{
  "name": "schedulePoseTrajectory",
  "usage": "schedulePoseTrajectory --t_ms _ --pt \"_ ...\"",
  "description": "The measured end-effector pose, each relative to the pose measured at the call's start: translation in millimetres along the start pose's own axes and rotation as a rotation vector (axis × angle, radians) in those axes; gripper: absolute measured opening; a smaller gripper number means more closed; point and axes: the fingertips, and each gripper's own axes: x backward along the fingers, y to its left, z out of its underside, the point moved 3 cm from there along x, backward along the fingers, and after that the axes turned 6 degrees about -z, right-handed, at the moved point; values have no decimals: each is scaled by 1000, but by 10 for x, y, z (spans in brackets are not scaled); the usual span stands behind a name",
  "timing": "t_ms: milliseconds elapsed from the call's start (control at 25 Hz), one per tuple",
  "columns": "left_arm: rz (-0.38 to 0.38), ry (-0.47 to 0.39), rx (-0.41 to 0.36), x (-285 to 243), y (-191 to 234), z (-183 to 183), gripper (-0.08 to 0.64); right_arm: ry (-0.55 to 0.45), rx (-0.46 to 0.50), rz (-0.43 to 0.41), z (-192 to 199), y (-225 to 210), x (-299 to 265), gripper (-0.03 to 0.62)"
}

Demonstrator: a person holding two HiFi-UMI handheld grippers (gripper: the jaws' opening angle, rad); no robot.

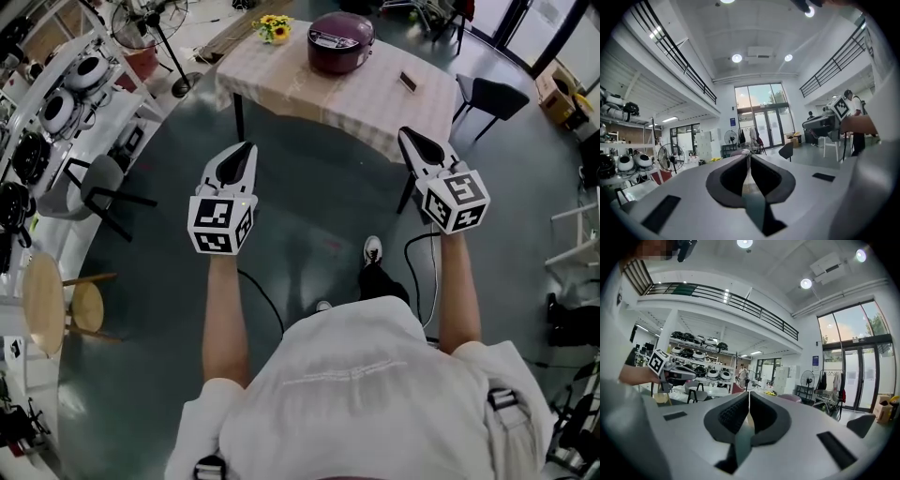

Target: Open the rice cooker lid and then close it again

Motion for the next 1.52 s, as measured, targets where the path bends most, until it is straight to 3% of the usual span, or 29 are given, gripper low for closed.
schedulePoseTrajectory --t_ms 120,200,280,400,840,1080,1520 --pt "3 16 -17 9 32 26 117 -4 16 -13 -21 53 -51 29" --pt "-2 24 -25 12 62 44 117 2 25 -19 -19 79 -79 32" --pt "-5 32 -27 -3 76 76 117 14 38 -16 6 83 -99 83" --pt "6 37 -27 -69 36 105 117 18 49 3 36 17 -97 110" --pt "29 42 -13 -566 -50 127 117 15 57 27 175 -419 -306 124" --pt "16 57 -29 -1125 -38 145 117 -1 32 21 279 -949 -611 124" --pt "-11 113 -6 -2657 48 124 115 -21 -61 -9 450 -2293 -1533 123"
